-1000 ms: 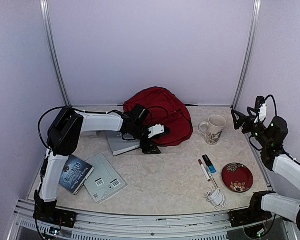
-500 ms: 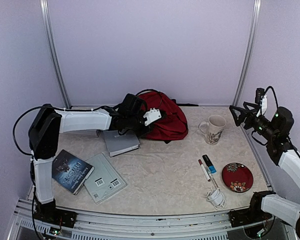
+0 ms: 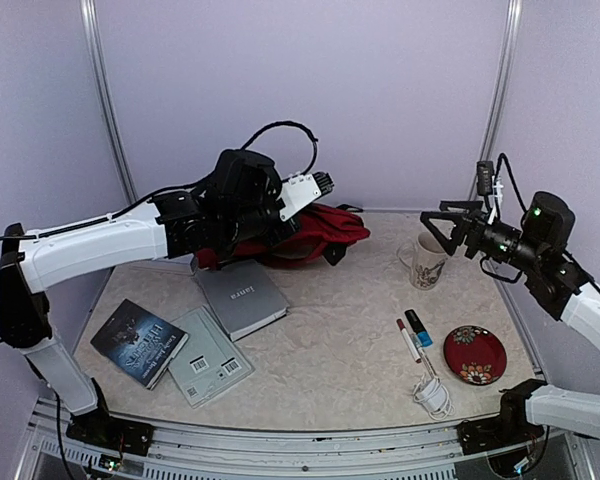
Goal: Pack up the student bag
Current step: Move the student bag to the center of the board, then adjust the student bag at the center of the board.
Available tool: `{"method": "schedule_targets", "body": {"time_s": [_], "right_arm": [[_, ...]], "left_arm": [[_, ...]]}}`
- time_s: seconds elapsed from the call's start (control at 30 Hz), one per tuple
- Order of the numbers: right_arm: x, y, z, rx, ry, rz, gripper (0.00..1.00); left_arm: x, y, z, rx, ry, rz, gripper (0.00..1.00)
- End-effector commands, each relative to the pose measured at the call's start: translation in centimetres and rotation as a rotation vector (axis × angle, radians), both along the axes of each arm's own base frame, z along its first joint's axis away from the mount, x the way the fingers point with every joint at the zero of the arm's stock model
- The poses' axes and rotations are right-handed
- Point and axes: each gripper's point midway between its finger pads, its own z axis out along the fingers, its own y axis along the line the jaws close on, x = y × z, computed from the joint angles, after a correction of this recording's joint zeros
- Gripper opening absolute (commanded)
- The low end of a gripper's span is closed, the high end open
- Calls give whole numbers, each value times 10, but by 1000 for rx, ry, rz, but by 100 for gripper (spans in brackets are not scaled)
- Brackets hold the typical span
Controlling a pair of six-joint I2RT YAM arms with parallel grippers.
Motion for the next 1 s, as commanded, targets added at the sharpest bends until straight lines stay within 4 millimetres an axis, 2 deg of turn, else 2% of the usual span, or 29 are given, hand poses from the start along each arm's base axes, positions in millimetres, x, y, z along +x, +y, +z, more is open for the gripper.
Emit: {"method": "schedule_targets", "body": {"time_s": [0.0, 0.07, 0.1, 0.17, 0.2, 0.27, 0.3, 0.37, 0.4, 0.47, 0.57, 0.67, 0.73, 0.77, 0.87, 0.97], "right_arm": [[-1, 18, -12, 0, 149, 23, 100], [-1, 25, -28, -17, 263, 31, 100], [-2, 28, -36, -29, 312, 38, 100], [-5, 31, -55, -72, 398, 33, 100], [-6, 31, -63, -91, 430, 17, 100], [-9, 32, -72, -122, 477, 0, 100], [-11, 33, -73, -129, 491, -6, 100], [-14, 33, -76, -147, 512, -27, 100], [-15, 33, -80, -162, 524, -44, 100], [-17, 31, -87, -195, 543, -72, 100], [-21, 26, -102, -205, 602, -131, 100], [-23, 26, -119, -228, 622, -168, 100], [-18, 22, -130, -260, 634, -225, 100], [-15, 19, -137, -280, 646, -266, 100], [-13, 20, -152, -336, 665, -344, 100], [-17, 36, -161, -341, 681, -342, 100]], "left_arm": [[-68, -33, -50, -25, 253, -123, 0], [-99, -54, -86, -16, 434, -221, 0], [-114, -60, -105, 0, 514, -255, 10], [-140, -68, -136, 39, 642, -315, 51], [-150, -72, -141, 39, 688, -343, 65], [-168, -83, -130, -11, 759, -423, 92], [-175, -88, -117, -48, 770, -473, 98], [-173, -91, -88, -137, 756, -532, 99], [-167, -89, -74, -183, 739, -537, 99], [-140, -79, -45, -301, 703, -485, 99], [-95, -50, -14, -508, 717, -414, 99], [-54, -11, -7, -643, 772, -293, 99], [-24, 18, -16, -691, 726, -179, 99], [-7, 36, -28, -713, 701, -95, 99], [46, 99, -82, -729, 674, 216, 99], [78, 133, -121, -757, 736, 354, 99]]}}
